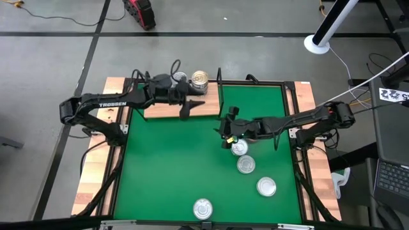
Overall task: Stack canned seafood by type on shelf
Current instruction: Put the green tuna can on the shelf
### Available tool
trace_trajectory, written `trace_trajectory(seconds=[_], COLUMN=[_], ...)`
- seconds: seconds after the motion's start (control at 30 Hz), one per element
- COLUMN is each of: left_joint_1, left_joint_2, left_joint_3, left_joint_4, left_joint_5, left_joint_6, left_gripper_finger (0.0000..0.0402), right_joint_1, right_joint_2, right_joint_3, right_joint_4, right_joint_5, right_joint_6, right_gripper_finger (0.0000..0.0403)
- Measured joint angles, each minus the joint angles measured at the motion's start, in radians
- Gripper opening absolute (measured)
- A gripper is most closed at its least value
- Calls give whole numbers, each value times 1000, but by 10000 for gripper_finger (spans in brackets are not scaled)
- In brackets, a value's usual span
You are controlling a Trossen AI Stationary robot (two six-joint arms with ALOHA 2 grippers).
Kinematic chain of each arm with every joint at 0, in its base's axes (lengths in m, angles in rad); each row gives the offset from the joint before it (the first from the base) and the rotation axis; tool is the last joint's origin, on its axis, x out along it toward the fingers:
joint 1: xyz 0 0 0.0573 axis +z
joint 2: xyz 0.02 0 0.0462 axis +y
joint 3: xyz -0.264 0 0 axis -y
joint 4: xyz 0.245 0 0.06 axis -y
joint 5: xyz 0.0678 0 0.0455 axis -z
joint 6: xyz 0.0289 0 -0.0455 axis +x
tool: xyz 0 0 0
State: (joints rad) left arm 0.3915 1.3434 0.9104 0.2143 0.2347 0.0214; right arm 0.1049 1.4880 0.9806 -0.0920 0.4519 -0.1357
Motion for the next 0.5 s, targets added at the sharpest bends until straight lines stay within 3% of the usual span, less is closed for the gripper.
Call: trace_trajectory(seconds=[0.1, 0.3, 0.4, 0.5], left_joint_1=[-38, -108, -148, -187], left_joint_2=[0, 8, 35, 73], left_joint_3=[0, 0, -2, -3], left_joint_4=[-10, -71, -82, -79], left_joint_5=[0, -2, -4, -3], left_joint_6=[16, 18, 45, 73], left_gripper_finger=[189, 189, 189, 189], right_joint_1=[0, 0, 0, 0], right_joint_2=[-38, -64, -64, -64], right_joint_3=[0, 0, 0, 0], right_joint_4=[-149, -415, -545, -663], right_joint_5=[-64, -304, -400, -428], right_joint_6=[75, 320, 366, 367], right_gripper_finger=[208, 209, 209, 209])
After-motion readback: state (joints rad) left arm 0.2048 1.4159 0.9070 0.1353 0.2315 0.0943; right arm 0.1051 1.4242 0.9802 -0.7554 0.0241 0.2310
